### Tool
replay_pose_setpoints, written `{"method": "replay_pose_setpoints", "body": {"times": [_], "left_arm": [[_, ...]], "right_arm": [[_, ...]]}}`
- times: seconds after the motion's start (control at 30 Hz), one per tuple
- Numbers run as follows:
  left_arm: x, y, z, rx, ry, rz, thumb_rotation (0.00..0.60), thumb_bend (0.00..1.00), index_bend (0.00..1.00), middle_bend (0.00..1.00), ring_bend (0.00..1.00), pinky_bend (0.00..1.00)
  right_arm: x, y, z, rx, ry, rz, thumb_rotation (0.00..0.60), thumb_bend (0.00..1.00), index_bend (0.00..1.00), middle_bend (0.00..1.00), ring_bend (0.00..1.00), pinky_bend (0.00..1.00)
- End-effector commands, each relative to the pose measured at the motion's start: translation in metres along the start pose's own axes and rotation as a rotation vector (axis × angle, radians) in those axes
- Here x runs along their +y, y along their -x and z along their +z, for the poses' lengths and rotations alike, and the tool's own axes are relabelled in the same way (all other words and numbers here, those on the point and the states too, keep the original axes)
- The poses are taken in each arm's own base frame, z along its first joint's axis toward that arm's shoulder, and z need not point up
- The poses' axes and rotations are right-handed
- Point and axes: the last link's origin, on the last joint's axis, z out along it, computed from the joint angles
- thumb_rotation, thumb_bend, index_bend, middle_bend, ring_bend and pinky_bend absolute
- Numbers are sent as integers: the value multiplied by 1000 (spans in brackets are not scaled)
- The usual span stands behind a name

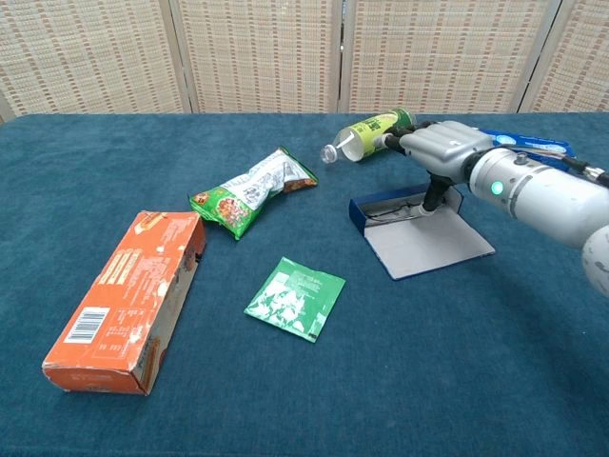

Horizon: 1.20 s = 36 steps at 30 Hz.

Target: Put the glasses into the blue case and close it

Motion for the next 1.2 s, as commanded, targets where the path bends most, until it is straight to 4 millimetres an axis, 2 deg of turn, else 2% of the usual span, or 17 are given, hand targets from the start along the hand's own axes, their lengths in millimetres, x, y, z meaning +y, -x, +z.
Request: {"method": "replay_pose_setpoints", "body": {"times": [0.03, 0.27, 0.47, 0.67, 1.2], "left_arm": [[1, 0, 0, 2, 3, 0, 600, 425, 80, 0, 0, 0], [5, 1, 1, 0, 17, -4, 600, 424, 80, 0, 0, 0], [6, 2, 1, -6, 17, -4, 600, 425, 80, 0, 0, 0], [6, 2, 1, -5, 18, -5, 600, 424, 81, 0, 0, 0], [6, 2, 1, -9, 13, -3, 600, 424, 80, 0, 0, 0]], "right_arm": [[14, 1, -25, 18, -25, -1, 600, 180, 0, 0, 0, 0], [28, 2, -68, 44, -63, -3, 600, 184, 0, 0, 0, 0], [41, 19, -93, 26, -52, 14, 600, 200, 0, 0, 0, 0], [47, 34, -98, 0, -47, 7, 600, 199, 0, 0, 0, 0], [58, 48, -88, -28, -25, -18, 600, 199, 0, 0, 0, 0]]}}
